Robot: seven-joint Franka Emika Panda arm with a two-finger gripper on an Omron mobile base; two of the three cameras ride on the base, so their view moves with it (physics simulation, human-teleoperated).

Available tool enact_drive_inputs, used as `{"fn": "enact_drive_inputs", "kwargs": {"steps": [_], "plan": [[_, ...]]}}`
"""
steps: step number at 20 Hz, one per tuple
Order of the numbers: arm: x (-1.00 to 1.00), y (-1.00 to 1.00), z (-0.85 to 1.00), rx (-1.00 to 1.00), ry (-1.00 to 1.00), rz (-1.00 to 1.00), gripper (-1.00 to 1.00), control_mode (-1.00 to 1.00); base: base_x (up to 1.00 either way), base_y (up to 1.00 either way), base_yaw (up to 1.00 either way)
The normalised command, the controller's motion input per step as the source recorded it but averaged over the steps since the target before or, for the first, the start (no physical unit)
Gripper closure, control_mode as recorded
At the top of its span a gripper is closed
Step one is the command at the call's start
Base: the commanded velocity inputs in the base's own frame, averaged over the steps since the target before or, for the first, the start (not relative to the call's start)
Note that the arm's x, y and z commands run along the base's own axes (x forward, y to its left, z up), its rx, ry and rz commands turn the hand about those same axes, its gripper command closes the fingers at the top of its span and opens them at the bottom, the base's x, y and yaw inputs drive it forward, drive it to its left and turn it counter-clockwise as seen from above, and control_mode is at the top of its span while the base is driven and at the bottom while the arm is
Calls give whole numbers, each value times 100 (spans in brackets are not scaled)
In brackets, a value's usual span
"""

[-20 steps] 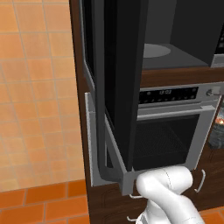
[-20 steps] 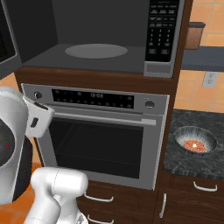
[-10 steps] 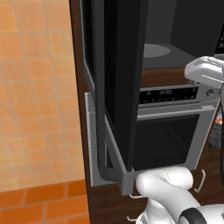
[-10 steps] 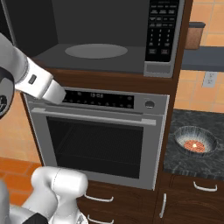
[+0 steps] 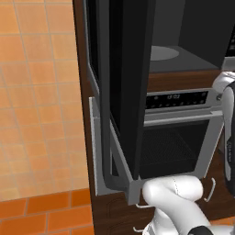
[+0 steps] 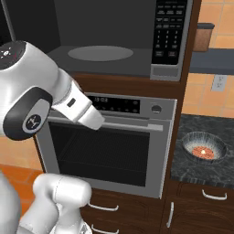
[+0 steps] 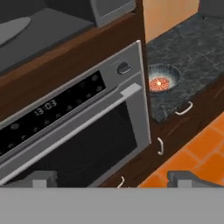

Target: Open the microwave, place the bowl with waffle inside the microwave, then close the microwave door and turn it on.

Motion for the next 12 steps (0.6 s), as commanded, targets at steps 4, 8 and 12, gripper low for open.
{"fn": "enact_drive_inputs", "kwargs": {"steps": [4,8,12], "plan": [[4,-100,-17,3,0,-34,-100,-100,0,0,0],[0,-100,-12,9,0,-35,-100,-100,0,0,0],[-1,-100,-14,17,0,-28,-100,-100,0,0,0]]}}
